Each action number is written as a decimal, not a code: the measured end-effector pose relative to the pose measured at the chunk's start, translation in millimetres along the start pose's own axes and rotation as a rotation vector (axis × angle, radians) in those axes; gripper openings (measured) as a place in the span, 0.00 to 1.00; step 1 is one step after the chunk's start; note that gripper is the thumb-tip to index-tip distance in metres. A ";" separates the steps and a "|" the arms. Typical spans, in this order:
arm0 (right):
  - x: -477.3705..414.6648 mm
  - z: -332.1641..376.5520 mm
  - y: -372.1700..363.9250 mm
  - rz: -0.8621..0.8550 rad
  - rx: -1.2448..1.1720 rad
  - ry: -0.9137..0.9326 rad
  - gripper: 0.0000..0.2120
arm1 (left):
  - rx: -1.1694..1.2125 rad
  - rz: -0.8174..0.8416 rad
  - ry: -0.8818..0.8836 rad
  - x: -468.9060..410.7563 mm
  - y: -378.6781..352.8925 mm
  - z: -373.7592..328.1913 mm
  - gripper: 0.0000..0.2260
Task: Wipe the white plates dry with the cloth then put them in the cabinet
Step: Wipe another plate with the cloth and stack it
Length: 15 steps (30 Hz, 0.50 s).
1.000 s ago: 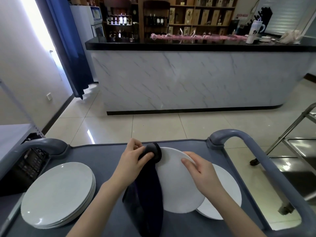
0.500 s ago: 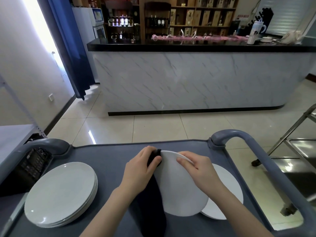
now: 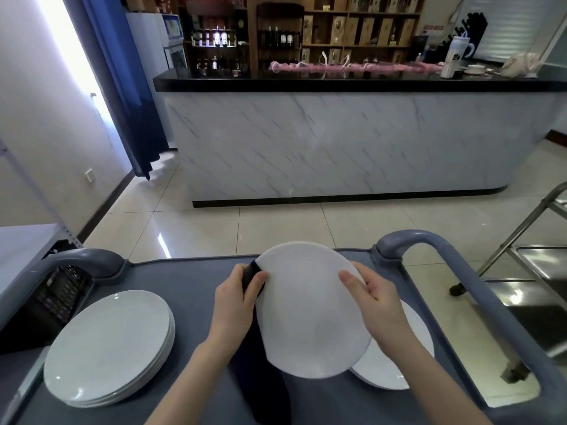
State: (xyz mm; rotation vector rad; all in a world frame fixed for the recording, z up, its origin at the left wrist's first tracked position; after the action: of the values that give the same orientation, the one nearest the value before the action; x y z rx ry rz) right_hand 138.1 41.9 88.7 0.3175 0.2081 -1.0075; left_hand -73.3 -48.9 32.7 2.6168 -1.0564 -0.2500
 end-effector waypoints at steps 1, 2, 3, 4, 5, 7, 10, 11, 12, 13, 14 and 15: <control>-2.3 2.5 0.3 0.077 0.033 0.009 0.12 | -0.064 0.045 -0.077 -1.0 1.5 -7.1 0.11; -4.3 4.0 -1.4 0.154 0.079 0.021 0.11 | -0.148 0.098 -0.152 -1.3 1.4 -14.3 0.11; -5.4 4.3 -4.3 0.220 0.123 0.035 0.09 | -0.237 0.145 -0.218 -1.4 0.0 -20.7 0.11; -6.0 3.4 -7.2 0.262 0.149 0.042 0.09 | -0.310 0.177 -0.264 -1.3 -2.2 -25.5 0.11; -6.3 2.8 -9.6 0.272 0.152 0.041 0.08 | -0.344 0.192 -0.283 -1.7 -4.0 -28.6 0.11; -6.8 2.9 -11.3 0.229 0.119 0.034 0.08 | -0.309 0.169 -0.262 -4.9 -4.9 -30.2 0.11; -4.8 0.9 -10.4 0.062 0.003 0.006 0.10 | -0.162 0.034 -0.153 -8.3 -2.0 -24.8 0.13; -3.3 -0.4 -11.2 -0.021 -0.035 -0.005 0.11 | -0.082 -0.010 -0.083 -8.2 -1.2 -21.2 0.15; -1.4 -2.5 -13.0 -0.110 -0.069 -0.015 0.11 | -0.012 -0.042 0.001 -7.7 -1.1 -16.7 0.15; 1.3 -4.1 -15.3 -0.189 -0.101 -0.025 0.11 | 0.027 -0.066 0.085 -6.4 -1.8 -11.7 0.15; 3.7 -6.5 -17.1 -0.237 -0.116 -0.028 0.11 | 0.044 -0.082 0.153 -4.7 -3.0 -6.2 0.15; 5.6 -8.8 -17.8 -0.247 -0.113 -0.025 0.11 | 0.053 -0.085 0.191 -3.4 -4.1 -1.0 0.16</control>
State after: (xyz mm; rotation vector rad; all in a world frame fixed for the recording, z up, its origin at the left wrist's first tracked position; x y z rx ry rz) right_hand 125.6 31.7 75.8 0.1786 0.2849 -1.2380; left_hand -72.8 -43.5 32.4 2.6720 -0.9007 0.0105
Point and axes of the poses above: each hand's wrist, its own x-axis away from the middle knuckle, its own y-axis out of the back of the hand, z = x × y, the point moved 1 cm from there along -x, towards the middle knuckle, and after that the axes turned 11 degrees about y, right-handed, at the moved point
